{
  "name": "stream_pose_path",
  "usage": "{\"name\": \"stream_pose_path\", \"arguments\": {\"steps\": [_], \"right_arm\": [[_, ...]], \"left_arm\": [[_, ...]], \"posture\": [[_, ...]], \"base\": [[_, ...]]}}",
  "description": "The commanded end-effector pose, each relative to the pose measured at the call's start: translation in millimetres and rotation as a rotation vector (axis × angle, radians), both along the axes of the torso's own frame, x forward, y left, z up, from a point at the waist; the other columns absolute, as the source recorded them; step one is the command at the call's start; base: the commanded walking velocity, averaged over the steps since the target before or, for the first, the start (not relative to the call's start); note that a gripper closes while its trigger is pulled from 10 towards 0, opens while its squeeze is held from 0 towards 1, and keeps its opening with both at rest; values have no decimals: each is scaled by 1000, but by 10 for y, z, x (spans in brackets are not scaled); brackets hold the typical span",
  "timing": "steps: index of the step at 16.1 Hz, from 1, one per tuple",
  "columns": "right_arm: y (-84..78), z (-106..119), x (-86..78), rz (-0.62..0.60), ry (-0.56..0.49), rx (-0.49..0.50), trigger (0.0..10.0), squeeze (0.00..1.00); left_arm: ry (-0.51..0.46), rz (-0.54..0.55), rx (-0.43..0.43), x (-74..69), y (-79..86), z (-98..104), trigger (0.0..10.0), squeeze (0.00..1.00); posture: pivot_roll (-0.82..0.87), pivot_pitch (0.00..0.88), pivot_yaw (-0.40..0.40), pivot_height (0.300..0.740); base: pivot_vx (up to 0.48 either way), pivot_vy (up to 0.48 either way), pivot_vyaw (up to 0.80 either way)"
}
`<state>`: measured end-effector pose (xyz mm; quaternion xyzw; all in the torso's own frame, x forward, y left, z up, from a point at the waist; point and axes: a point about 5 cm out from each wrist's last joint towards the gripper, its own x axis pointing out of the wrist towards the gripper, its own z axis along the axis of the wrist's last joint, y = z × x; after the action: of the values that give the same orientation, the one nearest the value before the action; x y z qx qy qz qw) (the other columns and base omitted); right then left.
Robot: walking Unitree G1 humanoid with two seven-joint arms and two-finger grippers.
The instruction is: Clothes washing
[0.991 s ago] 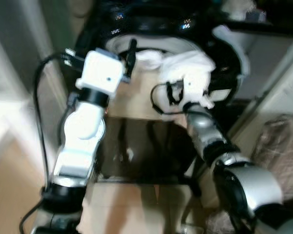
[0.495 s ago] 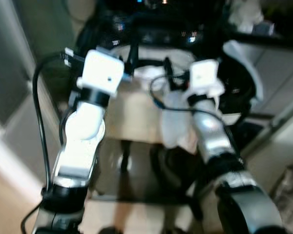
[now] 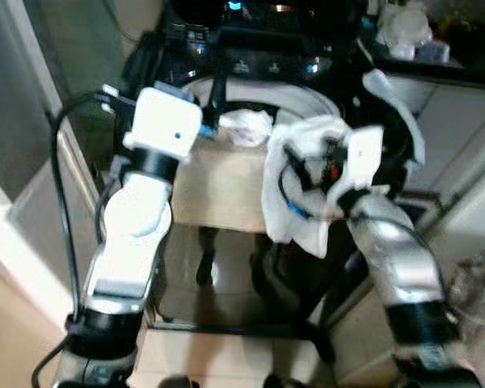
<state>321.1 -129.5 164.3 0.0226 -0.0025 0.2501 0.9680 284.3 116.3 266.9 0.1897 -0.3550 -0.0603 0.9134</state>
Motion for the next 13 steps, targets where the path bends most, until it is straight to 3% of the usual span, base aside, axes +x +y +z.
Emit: {"name": "stream_pose_path", "arguments": {"steps": [1,3,4,5,6,7,11,13], "right_arm": [[-24,84,-45,85,23,-23,10000,0],[-204,102,-3,123,107,-85,10000,0],[-200,-7,17,114,189,-137,10000,0],[-185,-31,10,121,190,-156,10000,0],[-113,-145,-15,142,240,-176,10000,0],[-9,-341,-7,127,357,-186,10000,0],[357,-600,-13,187,416,-263,10000,0],[397,-795,29,157,425,-341,10000,0]], "left_arm": [[-7,-11,-2,-11,-23,26,10000,0],[-2,-11,-2,-13,-11,21,10000,0],[-2,-14,4,-11,-16,22,10000,0],[-2,-14,4,-10,-17,23,10000,0],[-4,-13,2,-7,-15,28,10000,0],[-4,-11,-1,-2,-13,32,10000,0],[-7,-5,3,0,-21,42,10000,0],[-7,4,-2,1,-4,40,10000,0]], "posture": [[80,38,-54,740],[76,39,-50,740],[76,39,-50,740],[78,34,-50,740],[81,33,-49,740],[85,33,-47,740],[112,33,-54,740],[118,33,-55,740]], "base": [[0,0,0],[0,0,0],[0,0,0],[0,0,0],[0,0,0],[0,0,0],[0,0,0],[0,0,0]]}}
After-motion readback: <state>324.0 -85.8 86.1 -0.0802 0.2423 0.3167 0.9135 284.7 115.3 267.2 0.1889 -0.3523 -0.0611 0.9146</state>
